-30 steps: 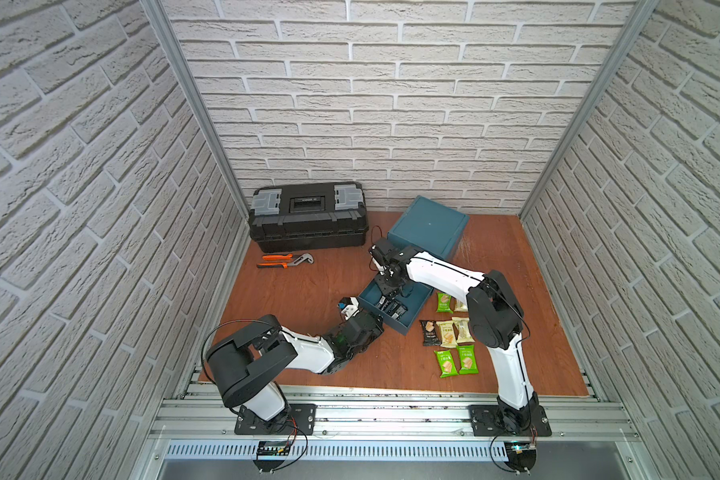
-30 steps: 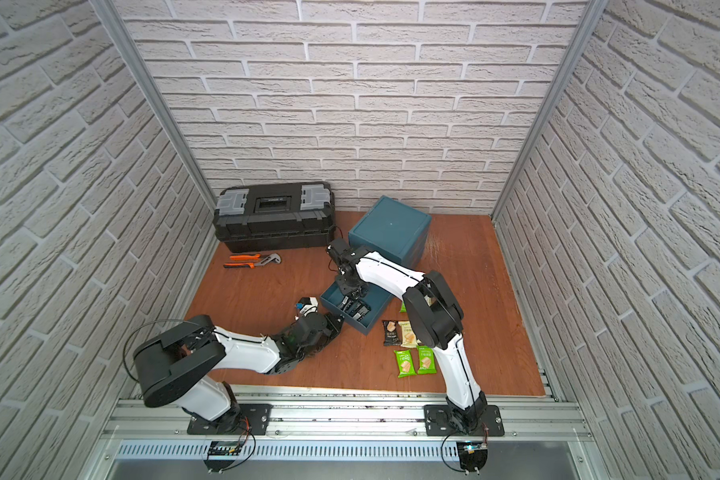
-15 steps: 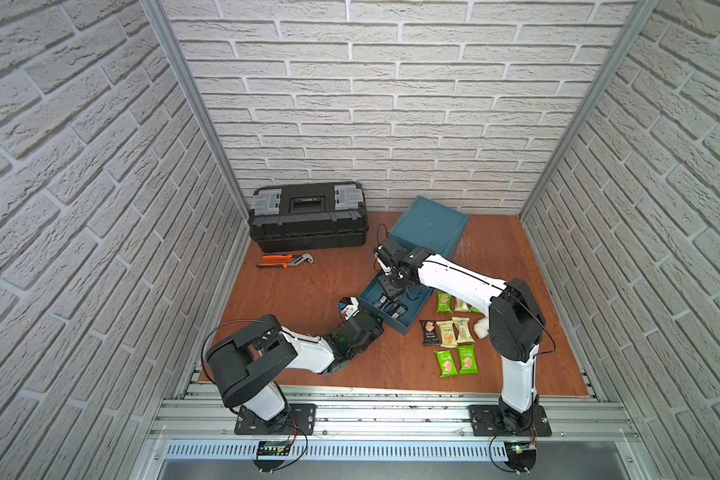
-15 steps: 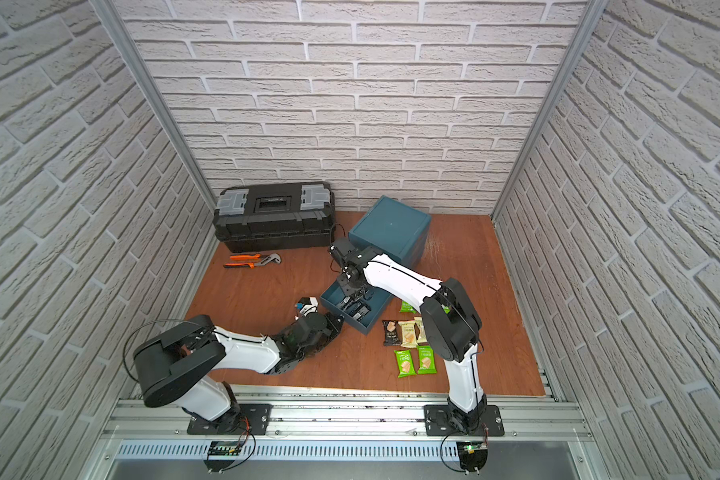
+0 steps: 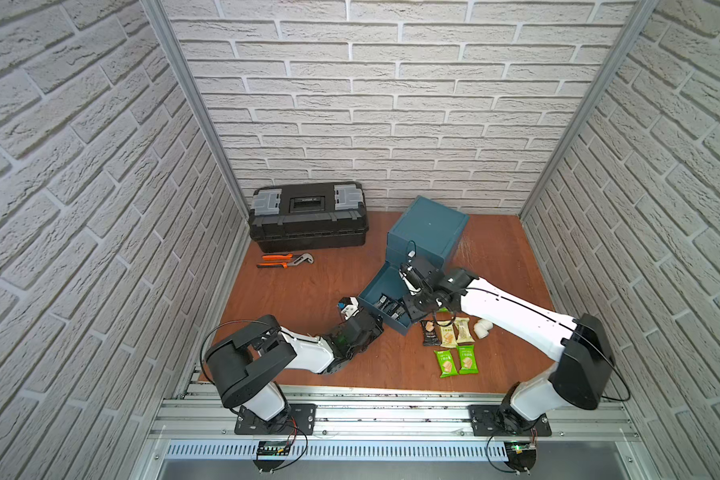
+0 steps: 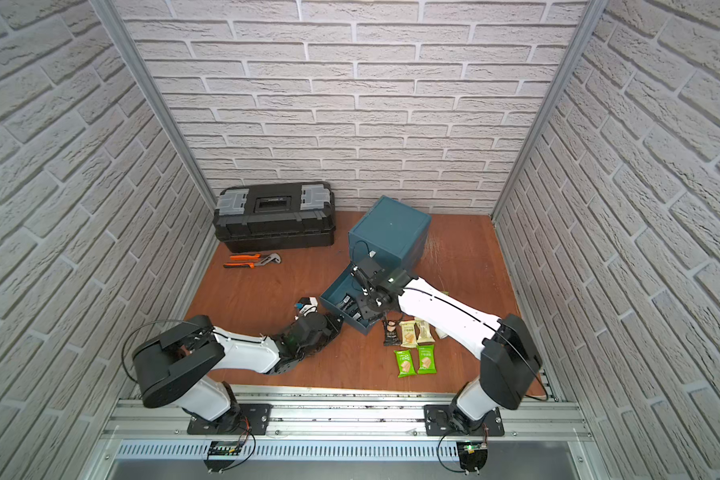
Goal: Take the cookies out of the drawer
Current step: Place the cookie at the center of the board.
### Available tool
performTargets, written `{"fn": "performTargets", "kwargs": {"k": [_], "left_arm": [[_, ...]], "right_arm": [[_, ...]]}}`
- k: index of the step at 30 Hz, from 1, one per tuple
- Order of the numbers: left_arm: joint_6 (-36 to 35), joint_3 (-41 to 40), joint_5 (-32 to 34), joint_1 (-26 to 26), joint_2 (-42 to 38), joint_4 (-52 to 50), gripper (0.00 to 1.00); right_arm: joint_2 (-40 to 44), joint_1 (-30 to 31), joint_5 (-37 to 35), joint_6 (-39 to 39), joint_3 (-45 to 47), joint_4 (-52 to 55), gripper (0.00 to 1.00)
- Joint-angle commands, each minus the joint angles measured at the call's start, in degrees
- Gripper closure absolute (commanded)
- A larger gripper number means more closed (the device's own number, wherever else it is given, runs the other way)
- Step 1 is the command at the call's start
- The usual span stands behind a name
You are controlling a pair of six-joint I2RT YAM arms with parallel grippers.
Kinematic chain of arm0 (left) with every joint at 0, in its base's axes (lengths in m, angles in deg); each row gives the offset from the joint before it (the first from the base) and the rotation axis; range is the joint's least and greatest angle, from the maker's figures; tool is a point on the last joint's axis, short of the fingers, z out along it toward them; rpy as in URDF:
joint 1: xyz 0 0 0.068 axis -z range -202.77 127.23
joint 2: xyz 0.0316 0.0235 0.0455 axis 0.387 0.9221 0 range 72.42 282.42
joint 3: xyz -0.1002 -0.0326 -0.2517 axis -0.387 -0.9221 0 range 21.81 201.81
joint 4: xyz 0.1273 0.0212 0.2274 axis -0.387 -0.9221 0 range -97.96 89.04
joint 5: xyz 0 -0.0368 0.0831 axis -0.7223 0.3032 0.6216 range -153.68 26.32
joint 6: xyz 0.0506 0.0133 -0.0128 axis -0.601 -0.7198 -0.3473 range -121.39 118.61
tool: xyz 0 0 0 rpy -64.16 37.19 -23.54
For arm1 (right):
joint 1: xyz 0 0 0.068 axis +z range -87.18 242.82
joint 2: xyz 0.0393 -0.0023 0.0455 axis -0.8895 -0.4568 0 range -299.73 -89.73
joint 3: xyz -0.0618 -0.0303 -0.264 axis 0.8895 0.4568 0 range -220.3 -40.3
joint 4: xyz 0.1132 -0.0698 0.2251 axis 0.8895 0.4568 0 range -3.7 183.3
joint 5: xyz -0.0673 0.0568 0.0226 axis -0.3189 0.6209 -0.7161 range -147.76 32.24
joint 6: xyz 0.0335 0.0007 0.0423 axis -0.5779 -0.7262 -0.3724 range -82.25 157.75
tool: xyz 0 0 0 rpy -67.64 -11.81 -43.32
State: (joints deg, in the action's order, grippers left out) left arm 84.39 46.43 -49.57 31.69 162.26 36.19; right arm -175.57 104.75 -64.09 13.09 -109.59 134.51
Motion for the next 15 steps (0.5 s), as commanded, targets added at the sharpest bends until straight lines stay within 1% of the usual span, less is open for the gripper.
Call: {"fn": "performTargets", "kwargs": {"k": [1,5,8,12,15], "left_arm": [[0.18,-0.72,0.80,-0.02,-0.34,-0.58,1.00],[0.76,-0.54,0.80,-0.07,0.10,-0.53,1.00],[1.12,-0.39,0.66,0.02,0.49,-0.32,1.00],[1.39,0.14,0.49,-0.01,1.44,0.08,1.00],[1.43,0.60,0.65,0.12,1.83,0.03,1.00]], "right_arm": [[5.99,1.00,2.33,-8.33,5.72,3.44,0.64],[10.95,1.46,6.13,-13.37,13.58,3.20,0.64],[12.22,1.66,9.33,-15.39,18.27,1.30,0.64],[10.57,1.66,12.72,-16.87,21.97,-2.95,0.64],[8.21,1.67,13.57,-17.03,23.01,-5.18,0.64]]}}
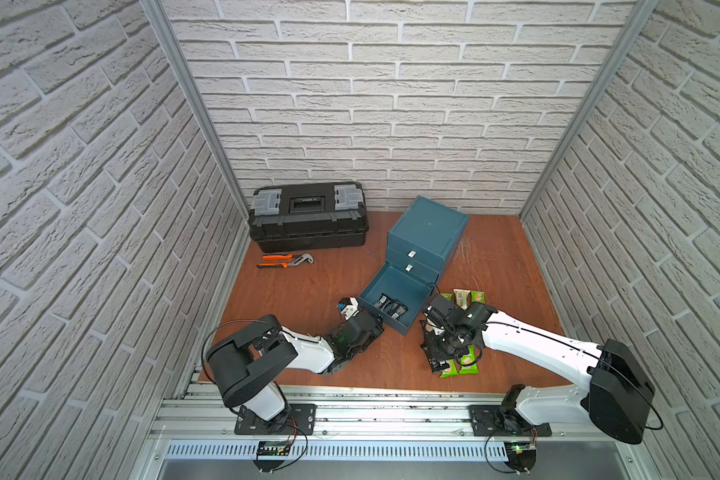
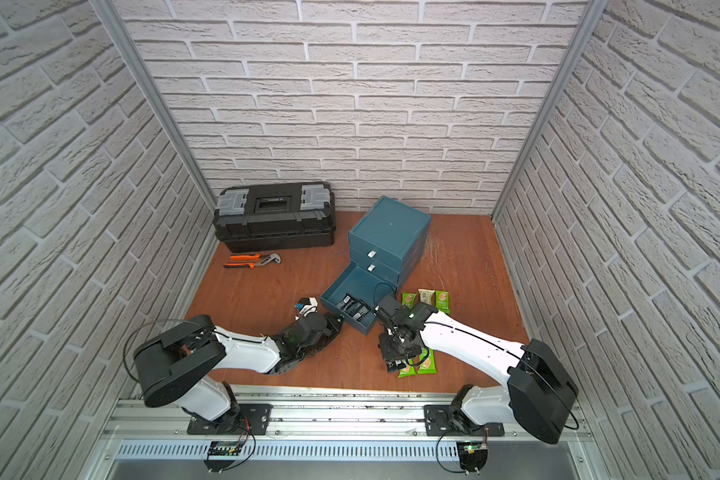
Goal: Take the cookies out of the drawer
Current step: Place the cookie at the center of the board, then move the cookie to the drawer.
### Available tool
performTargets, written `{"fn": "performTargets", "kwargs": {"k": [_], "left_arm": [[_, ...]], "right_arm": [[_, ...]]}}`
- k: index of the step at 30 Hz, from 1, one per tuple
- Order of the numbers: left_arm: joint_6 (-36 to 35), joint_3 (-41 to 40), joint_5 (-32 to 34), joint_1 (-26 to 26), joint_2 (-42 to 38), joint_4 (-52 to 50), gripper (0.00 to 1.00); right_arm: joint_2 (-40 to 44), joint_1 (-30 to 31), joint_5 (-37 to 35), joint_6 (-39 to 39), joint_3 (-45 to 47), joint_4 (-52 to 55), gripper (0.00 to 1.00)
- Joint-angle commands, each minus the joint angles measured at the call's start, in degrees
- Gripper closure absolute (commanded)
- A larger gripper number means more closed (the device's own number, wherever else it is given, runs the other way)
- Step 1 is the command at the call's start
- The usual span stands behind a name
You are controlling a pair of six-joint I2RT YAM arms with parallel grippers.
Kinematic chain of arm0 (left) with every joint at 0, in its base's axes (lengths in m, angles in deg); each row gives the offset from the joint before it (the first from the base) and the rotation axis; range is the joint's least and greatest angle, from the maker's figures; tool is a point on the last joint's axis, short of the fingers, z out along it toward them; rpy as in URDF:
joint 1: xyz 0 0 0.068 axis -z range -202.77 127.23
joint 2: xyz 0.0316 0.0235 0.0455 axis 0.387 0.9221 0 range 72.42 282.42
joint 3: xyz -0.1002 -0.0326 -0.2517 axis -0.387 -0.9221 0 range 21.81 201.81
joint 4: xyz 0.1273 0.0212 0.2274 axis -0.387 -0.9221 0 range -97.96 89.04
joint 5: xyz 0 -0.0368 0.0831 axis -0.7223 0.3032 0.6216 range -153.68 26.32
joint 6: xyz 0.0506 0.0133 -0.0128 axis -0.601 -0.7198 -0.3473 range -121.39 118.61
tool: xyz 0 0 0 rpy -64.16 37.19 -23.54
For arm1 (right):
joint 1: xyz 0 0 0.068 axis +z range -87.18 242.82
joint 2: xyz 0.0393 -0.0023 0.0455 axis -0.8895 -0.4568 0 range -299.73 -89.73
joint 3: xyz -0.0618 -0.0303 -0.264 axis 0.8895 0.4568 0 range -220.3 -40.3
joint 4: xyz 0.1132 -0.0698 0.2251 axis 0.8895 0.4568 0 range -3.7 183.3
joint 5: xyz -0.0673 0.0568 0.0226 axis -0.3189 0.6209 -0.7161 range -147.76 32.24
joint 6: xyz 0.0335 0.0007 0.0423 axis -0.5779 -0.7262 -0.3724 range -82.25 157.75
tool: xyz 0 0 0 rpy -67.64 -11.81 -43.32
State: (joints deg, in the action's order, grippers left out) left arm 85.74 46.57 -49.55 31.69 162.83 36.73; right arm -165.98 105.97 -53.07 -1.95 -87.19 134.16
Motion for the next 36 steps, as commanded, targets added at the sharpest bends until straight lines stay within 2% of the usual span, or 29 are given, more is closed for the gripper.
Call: {"fn": "performTargets", "kwargs": {"k": [1,9,17,21,25,29,31,36], "left_arm": [[0.13,0.56,0.73,0.13,1.37,-0.51,1.00],[0.21,1.09,0.71,0.31,1.54,-1.26,1.00],[0.32,1.01,0.82,0.38,1.43,-1.31,1.00],[0.32,0.76,1.02,0.35,1.00,-1.61,1.00],[0.23,0.49,1.14,0.38,0.47,-1.92,1.00],[0.23,0.21,1.16,0.32,0.21,-2.01,1.00],[0.23,0.12,1.18,0.32,0.20,-1.94,1.00],[0.06,0.16,1.27,0.36,0.21,-1.85,1.00]], "right_arm": [[-1.96,0.51,2.90,-2.00,0.73,-5.38,0.64],[-5.80,0.44,3.73,-1.21,1.00,-6.04,0.63],[-8.74,0.30,3.35,0.15,0.49,-5.67,0.52],[-6.78,0.27,2.86,0.00,0.73,-5.49,0.45],[-1.46,0.39,1.29,1.18,0.04,-2.64,0.44],[5.41,0.39,-2.09,8.25,-3.81,0.99,0.43],[6.07,0.38,-3.87,13.12,-6.91,0.59,0.42],[-2.71,-0.75,-6.61,27.51,-20.06,4.25,0.41]]}}
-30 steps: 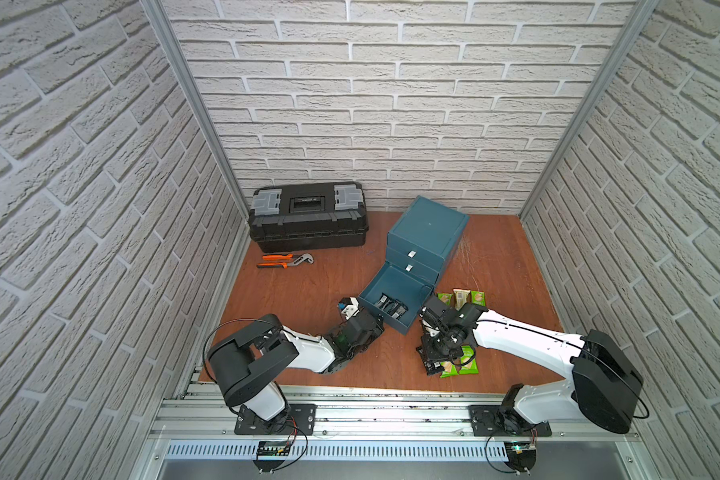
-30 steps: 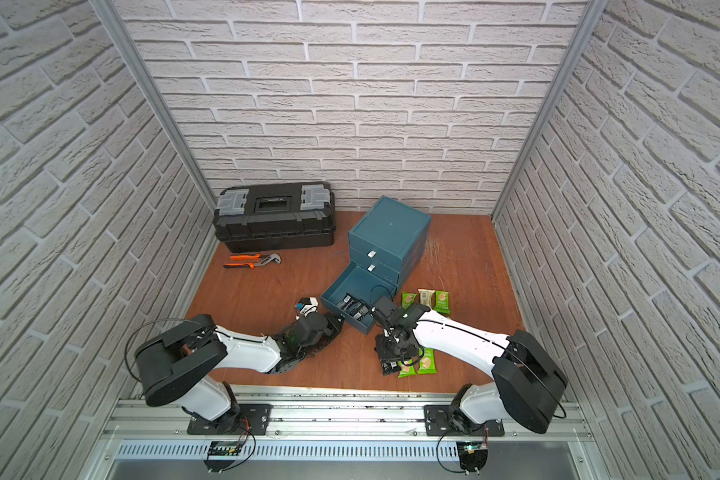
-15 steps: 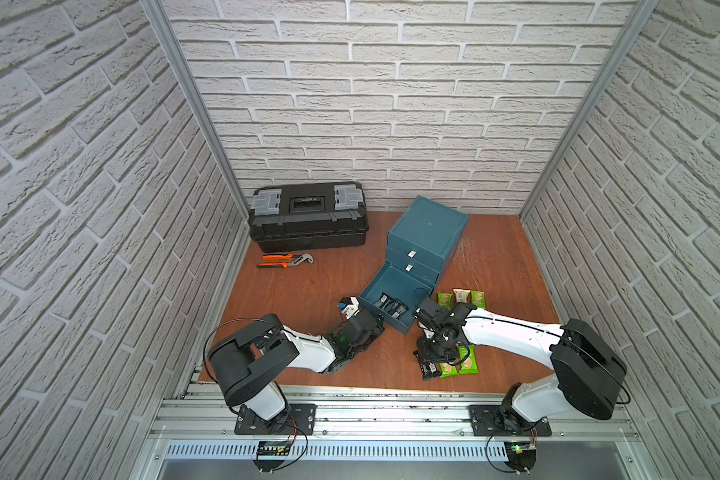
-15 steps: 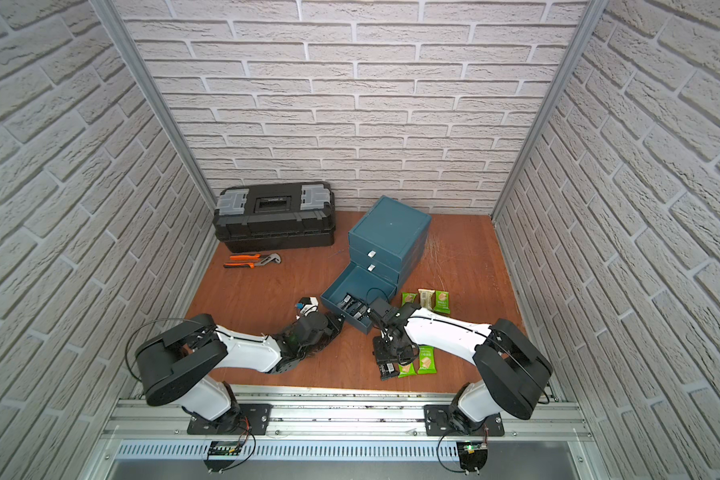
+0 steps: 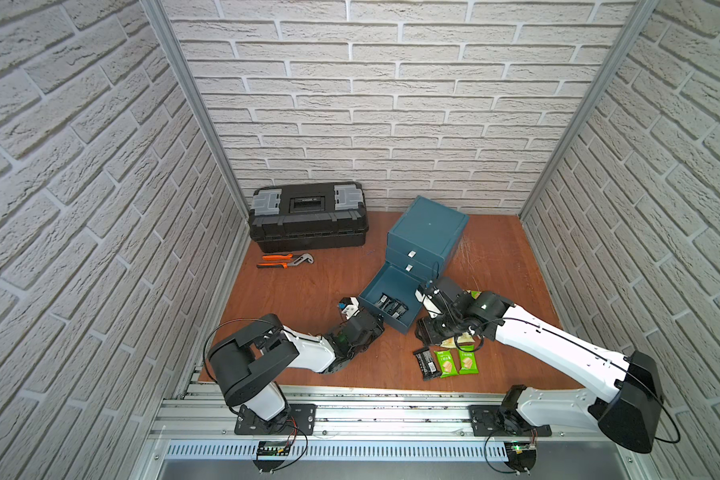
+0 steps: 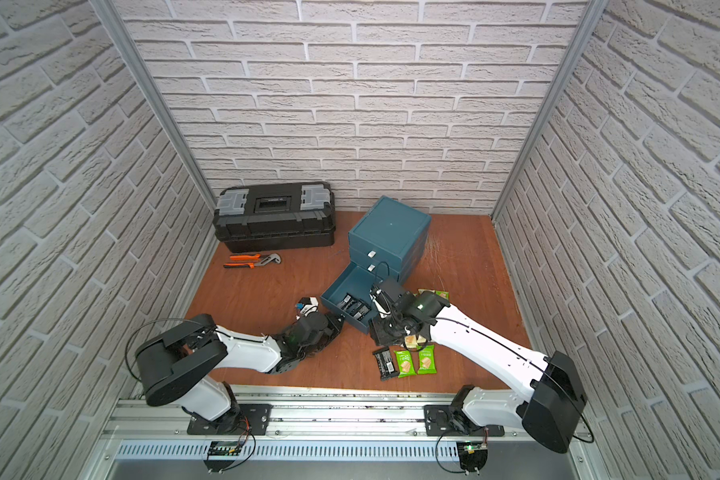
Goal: Take the cookies out of the drawer
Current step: Move the cookie to the drawer.
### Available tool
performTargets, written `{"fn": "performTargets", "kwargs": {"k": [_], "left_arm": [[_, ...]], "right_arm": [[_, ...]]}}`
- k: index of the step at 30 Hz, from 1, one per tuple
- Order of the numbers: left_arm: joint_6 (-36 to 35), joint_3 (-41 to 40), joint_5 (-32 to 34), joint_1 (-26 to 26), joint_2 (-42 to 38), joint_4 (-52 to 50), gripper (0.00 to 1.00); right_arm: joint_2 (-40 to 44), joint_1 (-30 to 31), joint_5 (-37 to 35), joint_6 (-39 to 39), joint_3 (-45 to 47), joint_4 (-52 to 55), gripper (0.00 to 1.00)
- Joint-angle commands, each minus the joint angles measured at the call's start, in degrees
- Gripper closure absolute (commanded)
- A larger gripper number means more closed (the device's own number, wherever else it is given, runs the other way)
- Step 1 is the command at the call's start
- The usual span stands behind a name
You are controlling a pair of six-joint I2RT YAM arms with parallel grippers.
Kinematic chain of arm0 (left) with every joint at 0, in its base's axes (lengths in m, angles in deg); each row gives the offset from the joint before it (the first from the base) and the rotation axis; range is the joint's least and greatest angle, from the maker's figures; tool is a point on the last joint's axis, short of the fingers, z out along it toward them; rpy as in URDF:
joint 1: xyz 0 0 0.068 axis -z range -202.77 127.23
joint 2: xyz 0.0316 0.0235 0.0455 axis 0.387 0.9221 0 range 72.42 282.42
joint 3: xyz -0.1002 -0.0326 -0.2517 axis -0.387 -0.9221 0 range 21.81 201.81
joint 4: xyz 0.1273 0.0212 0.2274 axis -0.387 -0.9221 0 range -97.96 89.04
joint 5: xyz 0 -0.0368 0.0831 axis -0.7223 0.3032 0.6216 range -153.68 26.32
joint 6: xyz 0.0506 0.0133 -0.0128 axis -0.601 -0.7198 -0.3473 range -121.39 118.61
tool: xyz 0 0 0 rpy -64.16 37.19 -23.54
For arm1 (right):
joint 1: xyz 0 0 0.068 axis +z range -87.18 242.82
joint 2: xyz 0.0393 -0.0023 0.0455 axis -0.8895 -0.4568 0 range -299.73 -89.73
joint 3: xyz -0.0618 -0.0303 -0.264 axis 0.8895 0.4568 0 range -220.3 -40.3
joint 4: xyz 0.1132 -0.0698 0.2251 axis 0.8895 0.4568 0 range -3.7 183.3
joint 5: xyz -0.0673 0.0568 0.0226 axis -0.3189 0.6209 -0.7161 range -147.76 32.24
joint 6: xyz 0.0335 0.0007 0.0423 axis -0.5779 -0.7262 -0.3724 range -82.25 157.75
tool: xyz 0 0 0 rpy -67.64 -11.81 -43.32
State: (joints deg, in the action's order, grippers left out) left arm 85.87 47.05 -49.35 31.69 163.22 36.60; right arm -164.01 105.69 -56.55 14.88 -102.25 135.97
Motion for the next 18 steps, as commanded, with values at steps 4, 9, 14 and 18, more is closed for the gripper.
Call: {"fn": "performTargets", "kwargs": {"k": [4,9,14,18], "left_arm": [[0.01,-0.45,0.95,0.22,-0.01,-1.54,1.00],[-0.01,-0.52,0.93,0.25,-0.45,-1.95,1.00],[0.23,-0.79,0.76,0.21,-0.26,-1.75,1.00],[0.36,-1.15,1.05,0.21,-0.79,-1.99,1.00]], "right_arm": [[-15.64,-0.90,-4.57,21.63,-16.24,6.76,0.39],[-24.49,-0.99,-6.08,29.50,-23.19,6.72,0.36],[-31.05,-1.93,-5.17,37.13,-27.58,4.30,0.34],[-35.71,-3.06,-4.56,42.03,-30.30,4.00,0.34]]}}
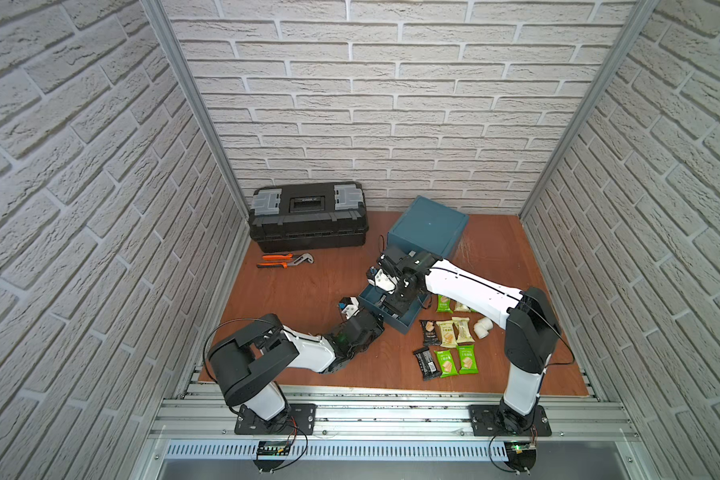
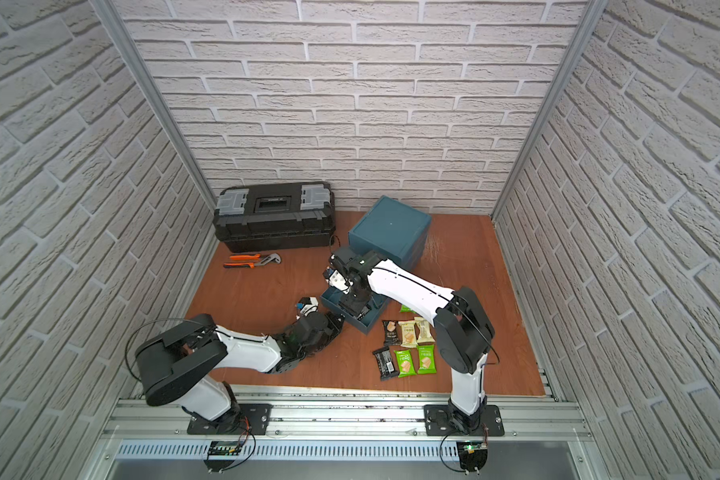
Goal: Take the cookies out of the drawer
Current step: Move the cookie to the drawer.
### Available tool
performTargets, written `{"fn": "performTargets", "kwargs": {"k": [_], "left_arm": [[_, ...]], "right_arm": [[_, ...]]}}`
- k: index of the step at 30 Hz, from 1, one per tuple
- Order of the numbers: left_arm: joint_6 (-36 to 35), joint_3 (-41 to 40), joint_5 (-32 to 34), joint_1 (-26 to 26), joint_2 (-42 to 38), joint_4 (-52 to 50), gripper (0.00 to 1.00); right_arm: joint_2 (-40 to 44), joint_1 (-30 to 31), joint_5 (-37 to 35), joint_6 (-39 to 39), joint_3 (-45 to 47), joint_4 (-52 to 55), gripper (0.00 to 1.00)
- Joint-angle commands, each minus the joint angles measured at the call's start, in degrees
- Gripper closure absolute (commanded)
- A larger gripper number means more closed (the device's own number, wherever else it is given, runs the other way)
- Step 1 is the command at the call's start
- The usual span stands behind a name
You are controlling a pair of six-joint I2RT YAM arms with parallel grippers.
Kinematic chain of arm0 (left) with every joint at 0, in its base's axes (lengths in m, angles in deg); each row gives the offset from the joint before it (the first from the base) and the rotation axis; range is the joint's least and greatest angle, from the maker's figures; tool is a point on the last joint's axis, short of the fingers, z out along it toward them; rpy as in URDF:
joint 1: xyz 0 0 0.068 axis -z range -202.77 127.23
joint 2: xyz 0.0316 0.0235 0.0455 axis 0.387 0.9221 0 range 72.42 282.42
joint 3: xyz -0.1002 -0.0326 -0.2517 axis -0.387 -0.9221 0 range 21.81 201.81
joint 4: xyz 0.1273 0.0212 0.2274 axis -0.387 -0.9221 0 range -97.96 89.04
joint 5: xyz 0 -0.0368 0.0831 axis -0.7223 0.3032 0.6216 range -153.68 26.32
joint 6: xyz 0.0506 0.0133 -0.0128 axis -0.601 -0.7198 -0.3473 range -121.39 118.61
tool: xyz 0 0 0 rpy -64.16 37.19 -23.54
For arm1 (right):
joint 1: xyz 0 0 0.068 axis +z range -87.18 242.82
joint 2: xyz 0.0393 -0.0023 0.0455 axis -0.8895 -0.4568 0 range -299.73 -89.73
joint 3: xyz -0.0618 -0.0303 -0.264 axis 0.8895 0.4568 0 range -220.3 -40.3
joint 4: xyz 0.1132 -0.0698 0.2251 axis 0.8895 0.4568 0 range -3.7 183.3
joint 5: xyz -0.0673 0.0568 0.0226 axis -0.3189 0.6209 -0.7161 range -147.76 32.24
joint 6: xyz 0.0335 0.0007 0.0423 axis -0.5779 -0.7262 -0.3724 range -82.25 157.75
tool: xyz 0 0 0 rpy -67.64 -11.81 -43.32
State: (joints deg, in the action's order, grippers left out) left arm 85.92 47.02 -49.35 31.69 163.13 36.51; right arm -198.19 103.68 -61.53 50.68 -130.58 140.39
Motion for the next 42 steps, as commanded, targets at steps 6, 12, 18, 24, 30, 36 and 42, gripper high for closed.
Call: {"fn": "performTargets", "kwargs": {"k": [6,12,18,24,30,36,42], "left_arm": [[0.49,-1.48,1.05,0.21,-0.72,-1.71,1.00],[0.55,-1.53,0.95,0.21,-0.63,-1.53,1.00],[0.57,-1.40,0.78,0.12,-0.45,-1.53,1.00],[0.53,-1.39,0.69,0.04,-0.63,-1.79,1.00],[0.52,-1.31,0.57,-0.04,-0.49,-1.93,1.00],[0.58,-1.31,0.65,0.03,-0.51,-1.89,1.00],[0.78,-1.23,0.47,0.02,0.24,-1.07,1.00]], "right_arm": [[-8.29,-2.01,1.08,7.90,-5.11,0.43,0.35],[-11.30,-1.97,1.62,7.58,-5.41,-1.12,0.35],[-14.26,-2.09,0.11,5.69,-7.27,-3.35,0.36],[-16.36,-2.66,-2.75,2.01,-10.96,-6.10,0.36],[-16.13,-3.24,-6.81,-1.27,-13.36,-7.03,0.36],[-9.75,-3.07,-4.84,-6.19,-9.14,-5.21,0.34],[-3.90,-2.00,-8.66,-24.13,-1.86,-2.06,0.35]]}}
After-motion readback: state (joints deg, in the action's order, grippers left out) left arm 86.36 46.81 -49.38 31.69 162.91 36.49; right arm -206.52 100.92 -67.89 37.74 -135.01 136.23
